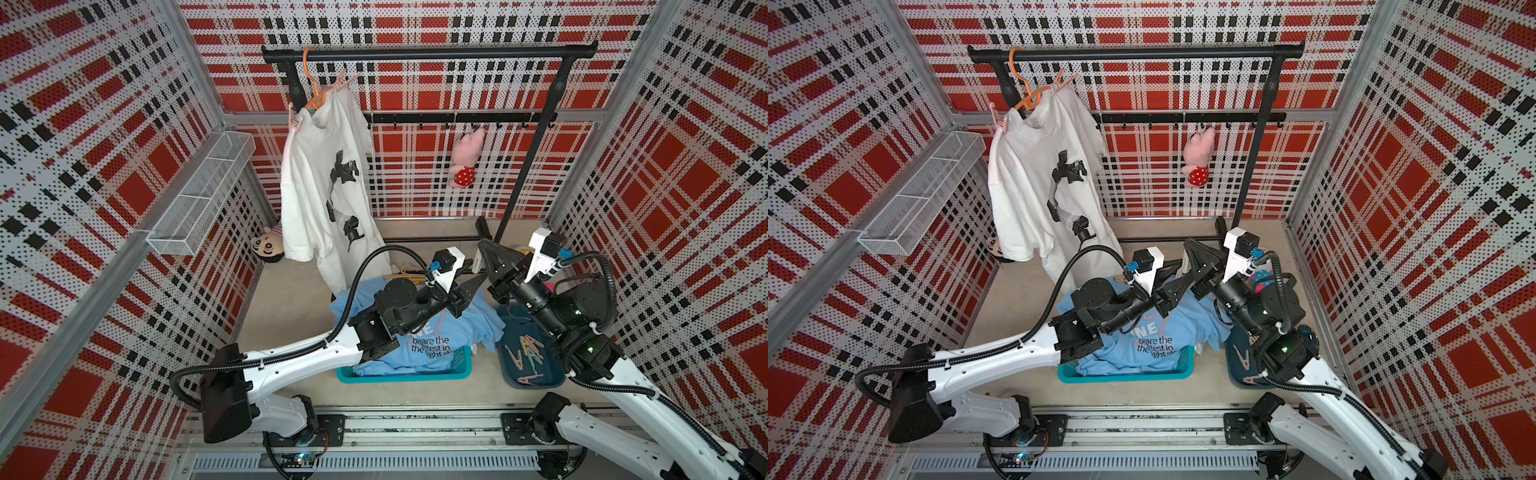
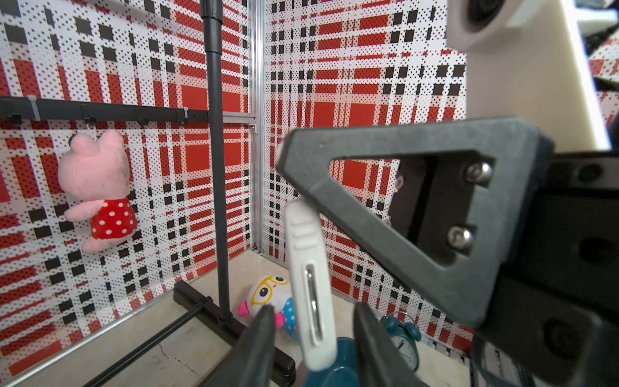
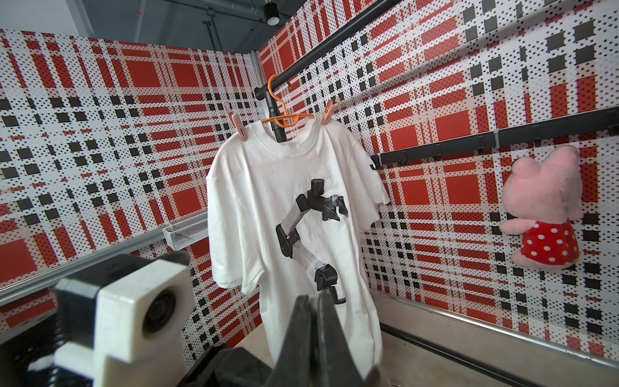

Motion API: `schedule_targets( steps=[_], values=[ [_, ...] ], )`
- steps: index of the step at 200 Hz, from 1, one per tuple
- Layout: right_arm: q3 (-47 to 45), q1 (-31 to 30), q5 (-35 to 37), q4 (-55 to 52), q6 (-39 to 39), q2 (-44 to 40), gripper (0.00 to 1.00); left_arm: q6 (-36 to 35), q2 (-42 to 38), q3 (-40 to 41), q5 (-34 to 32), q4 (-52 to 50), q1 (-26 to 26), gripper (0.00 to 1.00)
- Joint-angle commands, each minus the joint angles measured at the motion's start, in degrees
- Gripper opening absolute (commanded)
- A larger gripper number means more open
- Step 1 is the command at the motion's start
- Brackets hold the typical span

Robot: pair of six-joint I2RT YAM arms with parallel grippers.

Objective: Use clothespins to secure the t-shirt on both sides of the hanger
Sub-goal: Pick up the clothespin from the storage box.

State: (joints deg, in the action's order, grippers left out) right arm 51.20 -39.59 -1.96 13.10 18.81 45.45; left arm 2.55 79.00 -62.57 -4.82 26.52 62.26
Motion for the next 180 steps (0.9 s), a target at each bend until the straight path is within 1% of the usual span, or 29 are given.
schedule_targets(
  steps=[1,12,26,41,51,64,75,88,91,100,105,110,116,135,146,156,166,180],
  values=[
    [-0.4,-0.51,-0.6,-0.03,-1.23,-0.89,0.0,0.78,0.88,-2.2,1.42,0.24,-0.3,0.28],
    [-0.58,-0.57,-0.68,-0.02,-1.47,-0.89,0.0,0.74,1.28,-2.32,1.93,0.27,-0.51,0.26],
    [-0.78,-0.57,0.12,-0.38,-1.58,-0.74,0.0,0.79,1.88,-2.54,2.29,0.2,-0.88,0.16],
    [-0.43,-0.57,1.03,-1.36,-1.46,-0.46,0.0,0.97,2.14,-2.49,2.57,0.32,-1.08,0.13],
    [-0.03,-0.62,2.15,-2.51,-1.06,0.01,0.0,0.8,2.34,-2.3,2.7,0.28,-1.04,0.12],
    [0.33,-0.57,3.34,-3.75,-0.81,0.71,0.0,-0.14,2.47,-1.97,3.06,0.15,-1.26,0.06],
    [0.54,-0.57,3.54,-4.52,-0.59,1.16,0.0,-0.81,2.22,-1.55,1.87,0.19,-1.63,0.0],
    [1.12,-0.59,4.49,-6.08,0.34,1.52,0.0,-1.51,1.53,-0.59,1.87,0.2,-2.7,0.0],
    [1.39,-0.57,5.12,-6.69,0.82,1.56,0.07,-1.65,1.32,-0.27,1.9,0.2,-3.1,0.0],
    [2.48,-0.62,7.12,-9.09,2.35,1.72,0.42,-2.66,0.54,1.16,1.67,0.2,-4.41,0.0],
    [3.29,-0.61,8.52,-10.81,3.07,1.82,0.57,-3.5,0.06,2.1,1.98,0.2,-5.14,0.0],
    [4.15,-0.58,9.72,-12.58,3.61,1.98,0.67,-4.49,-0.54,3.12,2.74,0.2,-6.38,0.0],
    [5.39,-0.57,11.14,-15.27,4.38,2.13,0.75,-5.74,-1.34,4.43,3.41,0.2,-7.67,0.0],
    [9.52,-0.49,15.66,-24.06,8.83,2.84,0.86,-12.9,-4.23,8.19,4.73,0.28,-11.12,0.0],
    [11.49,-0.48,15.74,-28.46,12.26,3.45,0.94,-17.27,-5.84,9.75,5.27,0.25,-12.83,0.0],
    [12.6,-0.4,14.07,-30.84,16.19,4.14,0.98,-20.76,-7.28,11.11,5.17,0.28,-13.82,0.0],
    [12.83,-0.33,8.39,-30.8,19.59,4.7,0.99,-23.74,-8.54,12.36,4.92,0.39,-14.56,0.0],
    [11.24,-0.31,0.8,-26.21,23.09,5.09,1.0,-25.93,-9.91,13.06,4.95,0.98,-15.02,0.0]
  ],
)
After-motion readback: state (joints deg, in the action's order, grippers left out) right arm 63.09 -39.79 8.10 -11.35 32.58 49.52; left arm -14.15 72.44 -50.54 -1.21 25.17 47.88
